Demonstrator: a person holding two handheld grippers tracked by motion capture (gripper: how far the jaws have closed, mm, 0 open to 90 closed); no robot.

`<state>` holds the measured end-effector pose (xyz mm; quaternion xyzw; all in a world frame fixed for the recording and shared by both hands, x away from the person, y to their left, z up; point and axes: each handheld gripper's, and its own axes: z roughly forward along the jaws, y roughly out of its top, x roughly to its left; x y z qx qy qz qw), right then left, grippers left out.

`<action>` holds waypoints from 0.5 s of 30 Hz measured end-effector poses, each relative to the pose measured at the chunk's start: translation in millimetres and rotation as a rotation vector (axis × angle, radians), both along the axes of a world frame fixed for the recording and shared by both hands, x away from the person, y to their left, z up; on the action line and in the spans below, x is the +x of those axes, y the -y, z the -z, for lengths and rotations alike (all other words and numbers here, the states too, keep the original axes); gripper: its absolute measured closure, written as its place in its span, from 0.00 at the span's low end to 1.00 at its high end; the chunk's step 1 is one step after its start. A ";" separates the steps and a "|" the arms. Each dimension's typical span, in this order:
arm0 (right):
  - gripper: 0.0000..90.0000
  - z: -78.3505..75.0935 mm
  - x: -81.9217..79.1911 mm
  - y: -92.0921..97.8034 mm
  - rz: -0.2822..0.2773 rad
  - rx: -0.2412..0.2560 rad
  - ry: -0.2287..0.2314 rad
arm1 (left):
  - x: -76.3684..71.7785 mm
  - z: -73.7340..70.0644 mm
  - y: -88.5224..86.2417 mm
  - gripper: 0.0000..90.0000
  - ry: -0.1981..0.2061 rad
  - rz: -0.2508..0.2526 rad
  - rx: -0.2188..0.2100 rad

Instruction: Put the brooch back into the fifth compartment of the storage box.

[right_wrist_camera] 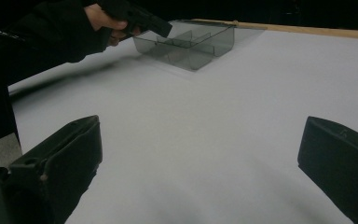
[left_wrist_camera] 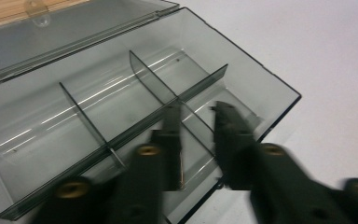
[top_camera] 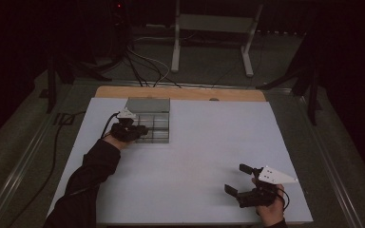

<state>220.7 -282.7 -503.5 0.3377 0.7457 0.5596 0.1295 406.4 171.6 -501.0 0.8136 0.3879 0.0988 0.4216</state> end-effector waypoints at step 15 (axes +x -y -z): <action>0.00 2.9 1.5 2.8 0.002 0.010 -0.010 | -7.1 -16.9 2.6 0.15 -0.020 0.017 -0.100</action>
